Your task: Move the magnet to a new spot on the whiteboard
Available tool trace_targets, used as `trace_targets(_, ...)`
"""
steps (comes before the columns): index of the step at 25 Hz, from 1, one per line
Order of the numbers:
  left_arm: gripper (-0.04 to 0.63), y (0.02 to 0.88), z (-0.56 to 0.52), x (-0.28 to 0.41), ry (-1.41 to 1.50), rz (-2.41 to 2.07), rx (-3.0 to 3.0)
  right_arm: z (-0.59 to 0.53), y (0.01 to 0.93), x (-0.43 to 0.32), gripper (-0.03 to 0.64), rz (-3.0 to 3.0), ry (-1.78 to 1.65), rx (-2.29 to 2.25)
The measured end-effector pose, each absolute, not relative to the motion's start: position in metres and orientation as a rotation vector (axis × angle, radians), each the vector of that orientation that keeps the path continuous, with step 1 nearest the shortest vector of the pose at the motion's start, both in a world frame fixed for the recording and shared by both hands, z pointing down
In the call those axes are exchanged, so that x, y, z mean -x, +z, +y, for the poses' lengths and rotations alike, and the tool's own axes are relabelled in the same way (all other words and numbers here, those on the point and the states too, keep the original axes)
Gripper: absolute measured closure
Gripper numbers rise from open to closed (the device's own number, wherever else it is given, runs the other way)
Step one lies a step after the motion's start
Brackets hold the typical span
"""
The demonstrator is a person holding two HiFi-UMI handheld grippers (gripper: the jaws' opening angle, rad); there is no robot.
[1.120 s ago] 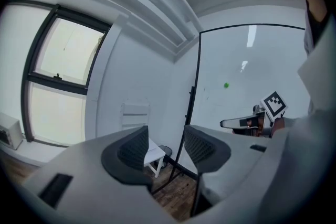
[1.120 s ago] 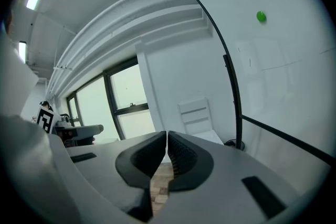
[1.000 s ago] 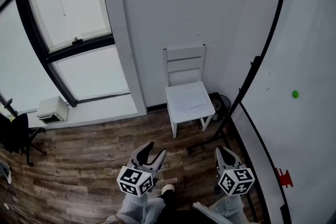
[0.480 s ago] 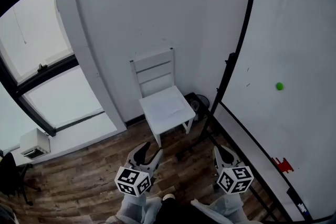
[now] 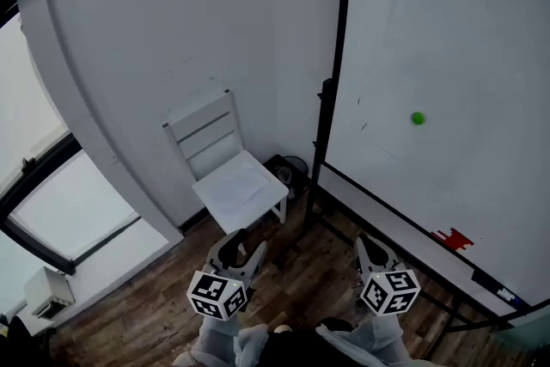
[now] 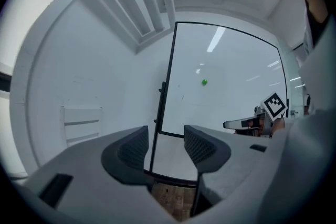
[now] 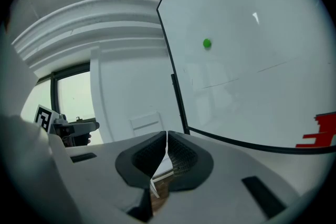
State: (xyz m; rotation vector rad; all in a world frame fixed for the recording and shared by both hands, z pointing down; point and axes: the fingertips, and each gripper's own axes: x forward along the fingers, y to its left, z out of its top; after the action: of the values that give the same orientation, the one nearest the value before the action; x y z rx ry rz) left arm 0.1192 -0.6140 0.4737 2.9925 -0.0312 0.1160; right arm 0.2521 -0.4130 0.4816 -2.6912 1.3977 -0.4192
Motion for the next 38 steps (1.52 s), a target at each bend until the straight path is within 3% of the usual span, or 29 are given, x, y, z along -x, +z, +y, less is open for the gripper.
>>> trace_targets(14,0.390,0.477,-0.538,-0.201,0.127,0.272,-2.935,-0.319,0.479,-0.289,0.583,1.090,-0.422,2.812)
trace_targets(38,0.390,0.391,-0.428,-0.362,-0.061,0.724,-2.915,-0.250,0.408,-0.365,0.583,0.864,-0.183,2.903)
